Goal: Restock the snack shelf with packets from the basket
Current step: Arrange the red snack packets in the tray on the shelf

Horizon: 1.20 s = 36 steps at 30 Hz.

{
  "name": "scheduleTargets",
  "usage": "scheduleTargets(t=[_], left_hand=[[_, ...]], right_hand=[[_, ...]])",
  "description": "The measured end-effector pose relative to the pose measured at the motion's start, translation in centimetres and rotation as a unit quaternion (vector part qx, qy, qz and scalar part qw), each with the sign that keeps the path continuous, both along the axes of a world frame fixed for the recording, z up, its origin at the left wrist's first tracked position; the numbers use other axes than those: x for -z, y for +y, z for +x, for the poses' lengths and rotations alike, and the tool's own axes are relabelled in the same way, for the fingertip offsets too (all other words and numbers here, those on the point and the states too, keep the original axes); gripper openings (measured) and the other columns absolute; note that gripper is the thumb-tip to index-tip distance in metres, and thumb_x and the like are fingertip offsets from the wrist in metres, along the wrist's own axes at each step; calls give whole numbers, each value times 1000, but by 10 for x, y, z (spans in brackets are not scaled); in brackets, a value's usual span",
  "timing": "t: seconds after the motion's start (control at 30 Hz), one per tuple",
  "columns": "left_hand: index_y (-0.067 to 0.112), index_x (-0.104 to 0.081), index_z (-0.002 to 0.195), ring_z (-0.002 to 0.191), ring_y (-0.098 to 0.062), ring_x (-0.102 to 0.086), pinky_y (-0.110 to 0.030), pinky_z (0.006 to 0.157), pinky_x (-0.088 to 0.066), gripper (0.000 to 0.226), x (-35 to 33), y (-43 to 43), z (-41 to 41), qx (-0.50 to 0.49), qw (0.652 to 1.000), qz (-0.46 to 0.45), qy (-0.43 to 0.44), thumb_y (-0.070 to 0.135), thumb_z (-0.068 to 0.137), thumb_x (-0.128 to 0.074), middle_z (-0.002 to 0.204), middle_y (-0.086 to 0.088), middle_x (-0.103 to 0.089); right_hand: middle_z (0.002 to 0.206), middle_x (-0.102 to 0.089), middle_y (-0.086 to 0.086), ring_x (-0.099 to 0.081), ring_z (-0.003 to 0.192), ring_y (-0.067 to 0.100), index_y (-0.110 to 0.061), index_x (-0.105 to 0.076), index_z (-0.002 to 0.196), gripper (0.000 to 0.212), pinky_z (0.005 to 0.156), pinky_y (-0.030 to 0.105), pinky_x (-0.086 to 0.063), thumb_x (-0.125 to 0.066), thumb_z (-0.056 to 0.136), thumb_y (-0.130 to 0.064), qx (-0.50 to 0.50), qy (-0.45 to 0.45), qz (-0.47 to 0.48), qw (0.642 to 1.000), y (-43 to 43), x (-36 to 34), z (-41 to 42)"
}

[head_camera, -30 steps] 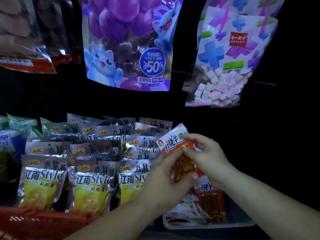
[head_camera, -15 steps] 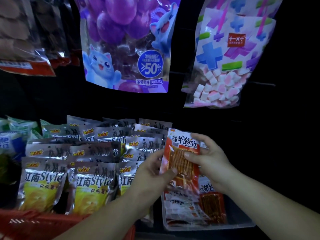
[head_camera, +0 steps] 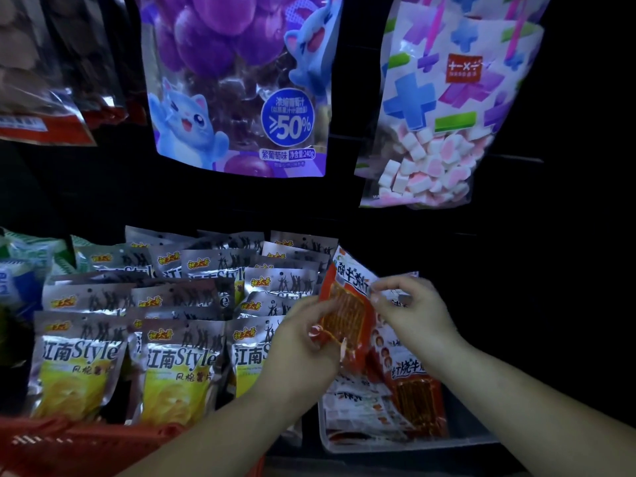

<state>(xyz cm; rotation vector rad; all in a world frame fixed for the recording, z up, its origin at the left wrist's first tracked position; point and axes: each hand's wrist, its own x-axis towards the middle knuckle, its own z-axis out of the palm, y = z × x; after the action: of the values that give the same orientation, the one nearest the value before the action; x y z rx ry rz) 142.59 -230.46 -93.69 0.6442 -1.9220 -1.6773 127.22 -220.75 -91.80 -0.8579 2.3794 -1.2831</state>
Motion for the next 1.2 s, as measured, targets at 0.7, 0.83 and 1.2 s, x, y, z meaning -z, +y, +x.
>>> scheduleTargets(t=[0.7,0.83,1.2], left_hand=[[10,-67,87,54,-6,-53,-19,51,-44,20,12,-19,-21,-29,998,31,-47,-9,93,-64,70,-4,-63],[12,-68,85,51,-6,-52,-19,50,-43,28,18,-27,-36,-49,995,60,-58,-12,94,-58,70,-3,-66],[14,-66,93,42,-4,-47,-19,43,-42,20,36,-41,-44,-108,980,122,-115,-6,95,-61,85,-4,-68]], right_hand=[[106,-72,13,-72,94,28,-45,-55,131,57,82,45,-60,-74,92,-7,-50,-133,-40,989,-7,10,-21],[87,-61,8,-61,78,24,-27,-67,108,22,70,43,-52,-79,90,-25,-83,45,0,996,-16,4,-33],[98,-65,-14,-59,86,-2,-25,-70,91,9,80,26,-47,-68,100,-23,-91,-92,62,990,-26,63,-45]])
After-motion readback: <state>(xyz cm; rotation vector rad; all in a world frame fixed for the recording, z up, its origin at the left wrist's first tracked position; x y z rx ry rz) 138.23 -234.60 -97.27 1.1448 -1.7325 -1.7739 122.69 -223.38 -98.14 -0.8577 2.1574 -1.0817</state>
